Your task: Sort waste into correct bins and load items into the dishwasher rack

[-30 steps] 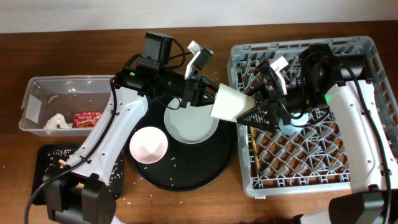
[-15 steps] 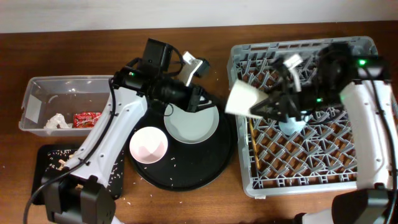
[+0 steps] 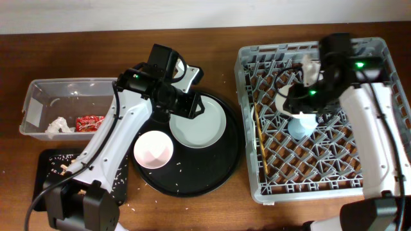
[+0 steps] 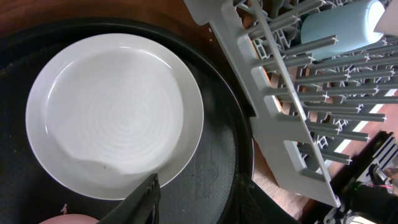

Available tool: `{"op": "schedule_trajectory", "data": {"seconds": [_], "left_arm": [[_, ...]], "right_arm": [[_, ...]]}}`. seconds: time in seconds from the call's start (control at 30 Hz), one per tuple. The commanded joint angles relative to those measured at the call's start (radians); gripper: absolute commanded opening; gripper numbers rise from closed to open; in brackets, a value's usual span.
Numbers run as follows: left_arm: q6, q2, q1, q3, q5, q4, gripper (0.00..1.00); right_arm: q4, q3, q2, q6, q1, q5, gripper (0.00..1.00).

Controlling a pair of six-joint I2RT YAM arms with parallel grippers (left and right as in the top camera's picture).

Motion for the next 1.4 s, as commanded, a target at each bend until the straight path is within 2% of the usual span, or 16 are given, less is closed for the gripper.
{"op": "schedule_trajectory", "data": {"seconds": [0.0, 0.07, 0.13, 0.33, 0.37, 0.4, 0.43, 0.47, 0.5, 0.53, 0.67, 0.73, 0.87, 0.97, 1.17, 1.37], "left_arm": [[-0.010, 0.002, 0.002, -0.033, -0.003, 0.002, 0.39], [-0.010, 0.003, 0.002, -0.043, -0.003, 0.003, 0.39], [-0.010, 0.005, 0.002, -0.050, -0.003, 0.011, 0.39], [-0.010, 0.005, 0.002, -0.050, -0.003, 0.010, 0.39], [-0.010, 0.005, 0.002, -0.050, -0.003, 0.010, 0.39], [-0.010, 0.005, 0.002, -0.050, -0.003, 0.010, 0.42], [-0.010, 0.005, 0.002, -0.050, -0.003, 0.010, 0.68], [-0.010, 0.005, 0.002, -0.050, -0.003, 0.010, 0.99], [-0.010, 0.005, 0.002, -0.050, -0.003, 0.010, 0.99], [-0.010, 0.005, 0.002, -0.050, -0.003, 0.010, 0.99], [-0.010, 0.005, 0.002, -0.050, -0.003, 0.010, 0.99], [-0.011, 0.005, 0.002, -0.050, -0.010, 0.010, 0.99], [-0.295, 0.012, 0.002, -0.085, -0.350, 0.046, 0.99], [-0.295, 0.016, 0.009, -0.118, -0.385, 0.065, 0.99], [-0.294, 0.016, 0.107, -0.118, -0.504, -0.199, 0.99], [-0.294, 0.016, 0.111, -0.118, -0.571, -0.203, 0.98]], "right_arm": [[0.016, -0.034, 0.010, 0.043, 0.077, 0.109, 0.09], [0.054, -0.085, 0.031, 0.065, 0.093, 0.101, 0.09], [0.092, -0.128, 0.056, 0.064, 0.093, -0.009, 0.09], [0.143, -0.208, 0.062, 0.064, 0.093, -0.008, 0.09], [0.170, -0.232, 0.062, 0.064, 0.093, -0.008, 0.12], [0.174, -0.237, 0.062, 0.065, 0.093, -0.008, 0.37], [0.156, -0.222, 0.062, 0.065, 0.092, -0.008, 0.58], [0.126, -0.180, 0.062, 0.064, 0.092, -0.008, 0.80], [0.101, -0.135, 0.062, 0.064, 0.092, -0.008, 0.93], [0.068, -0.077, 0.062, 0.064, 0.092, -0.008, 0.99], [-0.078, 0.095, 0.061, 0.064, 0.092, 0.011, 0.99], [-0.111, 0.113, 0.060, 0.064, 0.092, 0.006, 0.99], [-0.147, 0.112, 0.060, 0.064, 0.092, 0.006, 0.99], [-0.162, 0.111, 0.060, 0.064, 0.092, 0.007, 0.99], [-0.204, 0.100, 0.060, 0.061, 0.093, -0.040, 0.99], [-0.116, -0.069, 0.060, 0.060, 0.093, -0.217, 0.99]]}}
